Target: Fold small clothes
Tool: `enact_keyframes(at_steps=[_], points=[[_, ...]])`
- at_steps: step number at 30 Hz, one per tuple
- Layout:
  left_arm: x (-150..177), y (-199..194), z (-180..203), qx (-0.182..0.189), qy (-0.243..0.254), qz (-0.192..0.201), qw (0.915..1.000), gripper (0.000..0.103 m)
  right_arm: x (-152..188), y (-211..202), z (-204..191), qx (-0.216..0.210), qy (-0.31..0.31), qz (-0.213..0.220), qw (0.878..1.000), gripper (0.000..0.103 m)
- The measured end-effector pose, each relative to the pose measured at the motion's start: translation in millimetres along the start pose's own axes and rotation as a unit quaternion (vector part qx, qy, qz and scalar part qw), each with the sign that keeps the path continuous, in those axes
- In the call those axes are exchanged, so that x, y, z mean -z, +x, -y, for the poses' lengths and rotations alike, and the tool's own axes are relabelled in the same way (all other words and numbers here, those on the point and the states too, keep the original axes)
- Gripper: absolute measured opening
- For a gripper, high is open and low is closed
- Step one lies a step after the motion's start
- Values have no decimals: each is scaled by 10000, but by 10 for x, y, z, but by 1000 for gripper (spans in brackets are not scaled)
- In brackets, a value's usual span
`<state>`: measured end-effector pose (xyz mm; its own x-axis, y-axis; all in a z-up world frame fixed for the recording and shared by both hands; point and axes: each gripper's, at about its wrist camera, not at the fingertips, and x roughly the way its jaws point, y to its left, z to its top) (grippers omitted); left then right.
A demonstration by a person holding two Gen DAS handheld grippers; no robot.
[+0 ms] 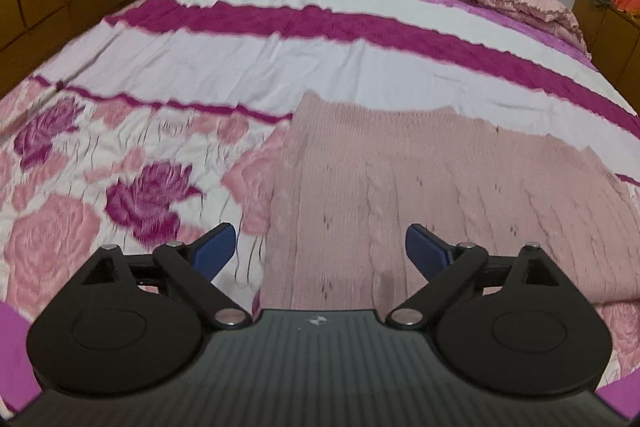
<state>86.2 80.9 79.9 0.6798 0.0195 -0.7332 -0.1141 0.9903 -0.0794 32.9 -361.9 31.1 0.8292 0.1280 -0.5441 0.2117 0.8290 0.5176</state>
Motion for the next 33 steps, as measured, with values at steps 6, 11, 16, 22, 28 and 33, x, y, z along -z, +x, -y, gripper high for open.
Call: enact_keyframes(at_steps=[6, 11, 16, 22, 28, 33], points=[[154, 90, 75, -5, 89, -430, 9990, 97, 68, 72, 135, -190, 383, -198, 9989, 83], [190, 103, 154, 23, 158, -561, 9983, 97, 137, 226, 79, -489, 368, -338, 9976, 83], [197, 92, 203, -41, 317, -575, 9978, 97, 150, 377, 29, -655, 478, -235, 9964, 82], [198, 92, 180, -24, 241, -607, 9979, 97, 91, 517, 83, -871, 987, -160, 9912, 69], [205, 109, 172, -27, 263, -625, 9977, 97, 68, 590, 205, -924, 1361, -132, 9863, 34], [212, 91, 147, -64, 333, -616, 9975, 97, 29, 486, 144, -1134, 1408, 105, 9835, 28]])
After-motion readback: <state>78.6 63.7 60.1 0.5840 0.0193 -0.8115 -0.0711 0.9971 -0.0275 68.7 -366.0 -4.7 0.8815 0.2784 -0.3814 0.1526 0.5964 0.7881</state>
